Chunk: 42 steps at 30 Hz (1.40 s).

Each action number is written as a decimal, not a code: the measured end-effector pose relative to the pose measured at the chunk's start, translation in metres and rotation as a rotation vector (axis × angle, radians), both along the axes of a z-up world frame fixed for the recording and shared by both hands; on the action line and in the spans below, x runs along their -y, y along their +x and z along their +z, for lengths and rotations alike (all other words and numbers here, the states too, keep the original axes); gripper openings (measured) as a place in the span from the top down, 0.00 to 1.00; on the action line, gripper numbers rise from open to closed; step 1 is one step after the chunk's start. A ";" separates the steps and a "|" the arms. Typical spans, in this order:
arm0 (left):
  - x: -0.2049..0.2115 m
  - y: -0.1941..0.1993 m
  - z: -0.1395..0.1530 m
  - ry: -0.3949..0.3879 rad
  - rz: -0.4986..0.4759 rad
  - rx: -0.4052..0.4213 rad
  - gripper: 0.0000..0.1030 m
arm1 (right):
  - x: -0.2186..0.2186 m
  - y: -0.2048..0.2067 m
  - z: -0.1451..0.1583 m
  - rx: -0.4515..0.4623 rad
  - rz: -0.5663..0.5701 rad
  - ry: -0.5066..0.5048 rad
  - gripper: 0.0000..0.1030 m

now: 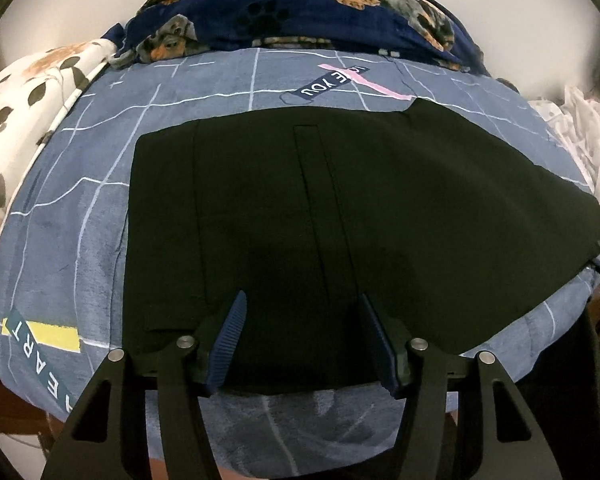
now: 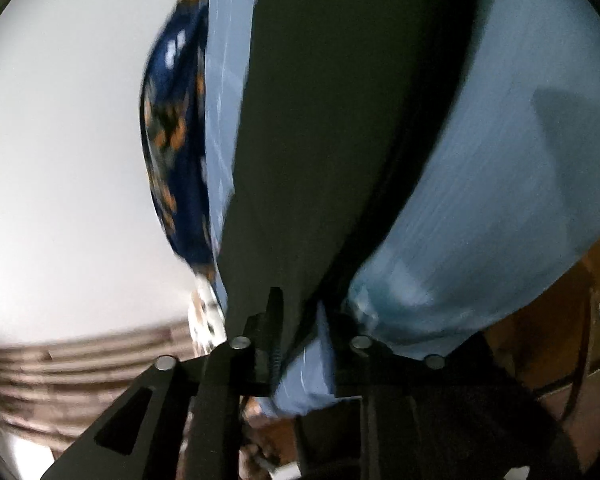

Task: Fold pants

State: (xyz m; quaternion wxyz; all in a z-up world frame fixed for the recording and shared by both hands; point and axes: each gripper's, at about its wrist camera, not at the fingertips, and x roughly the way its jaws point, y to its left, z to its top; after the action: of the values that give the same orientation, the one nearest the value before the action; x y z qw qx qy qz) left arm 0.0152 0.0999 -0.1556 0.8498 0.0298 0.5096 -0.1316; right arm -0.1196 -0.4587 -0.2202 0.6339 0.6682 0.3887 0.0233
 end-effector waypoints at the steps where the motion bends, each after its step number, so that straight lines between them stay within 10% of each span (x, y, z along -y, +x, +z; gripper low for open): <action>1: 0.000 0.000 0.000 -0.003 0.000 -0.001 0.42 | 0.018 -0.006 0.002 -0.002 -0.038 -0.029 0.76; 11: -0.004 0.001 0.000 -0.008 -0.002 -0.003 0.41 | 0.192 -0.087 0.016 -0.030 -0.448 -0.211 0.75; 23: 0.006 0.001 -0.002 0.032 -0.034 -0.001 0.28 | 0.214 -0.101 0.014 0.084 -0.539 -0.175 0.52; 42: 0.001 0.002 -0.001 -0.065 -0.011 -0.012 0.21 | 0.187 -0.051 0.019 0.154 -0.250 -0.258 0.50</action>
State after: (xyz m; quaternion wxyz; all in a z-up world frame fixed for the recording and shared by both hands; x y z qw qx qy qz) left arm 0.0174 0.0991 -0.1563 0.8465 0.0040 0.5100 -0.1529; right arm -0.1706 -0.6459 -0.2015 0.7403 0.6206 0.2528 -0.0545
